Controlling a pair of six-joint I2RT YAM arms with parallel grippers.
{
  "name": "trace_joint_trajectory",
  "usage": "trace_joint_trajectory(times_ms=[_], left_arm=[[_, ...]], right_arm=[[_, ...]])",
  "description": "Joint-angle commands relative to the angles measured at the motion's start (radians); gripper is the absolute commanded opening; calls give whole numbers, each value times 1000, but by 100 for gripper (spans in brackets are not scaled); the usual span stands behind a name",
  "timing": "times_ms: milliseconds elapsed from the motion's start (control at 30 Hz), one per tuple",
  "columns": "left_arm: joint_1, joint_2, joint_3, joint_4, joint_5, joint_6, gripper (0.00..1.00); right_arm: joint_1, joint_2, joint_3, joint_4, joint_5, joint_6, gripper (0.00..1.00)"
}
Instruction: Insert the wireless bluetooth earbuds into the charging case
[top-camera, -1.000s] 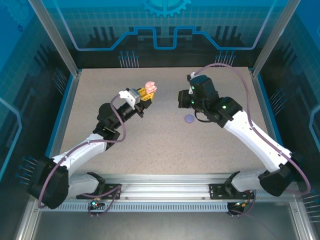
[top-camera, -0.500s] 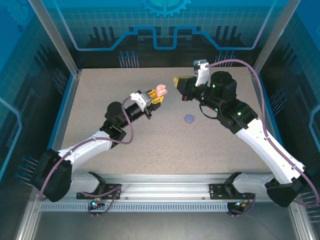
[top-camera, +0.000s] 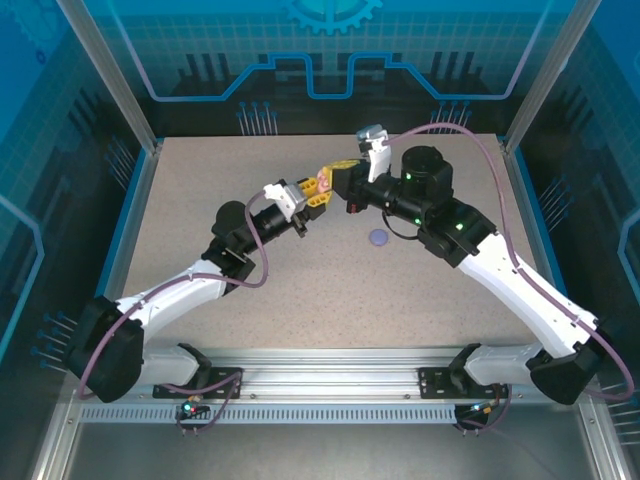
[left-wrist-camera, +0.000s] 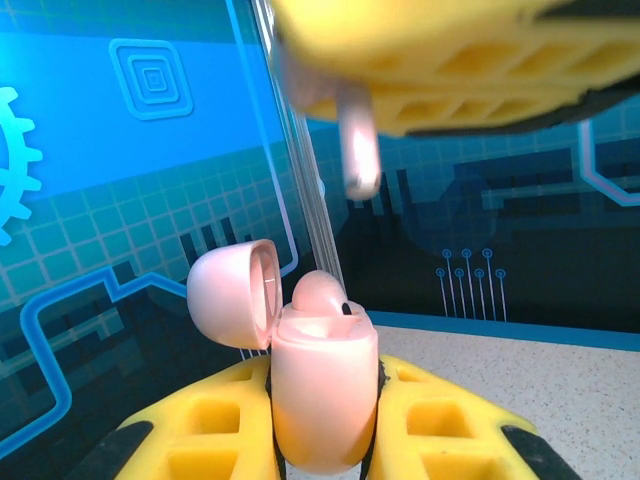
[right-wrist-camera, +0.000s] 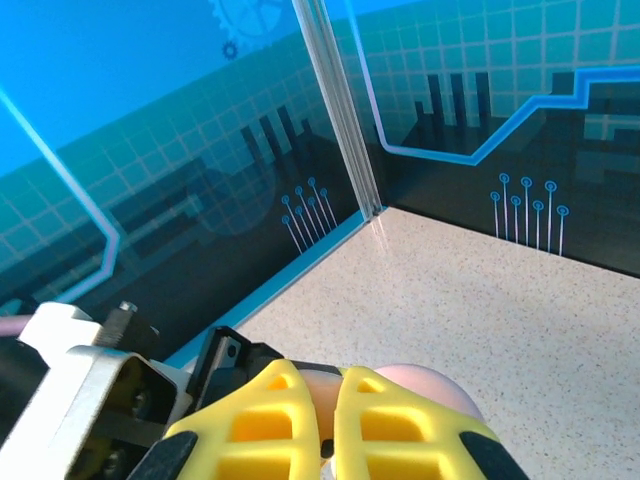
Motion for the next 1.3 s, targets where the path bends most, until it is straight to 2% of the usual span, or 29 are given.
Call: trace_joint_trajectory(times_ms=[0,333,1267], left_arm=[[-8,6,28,21,9,15,0],[-8,7,26,24,8,9,0],[-13,7,47,8,6,10,0]], right_arm=[[19,10,-18,17,33,-52,6],[12,6,-45,15,85,-68,6],[-22,9,-83,14,69,-80,3]])
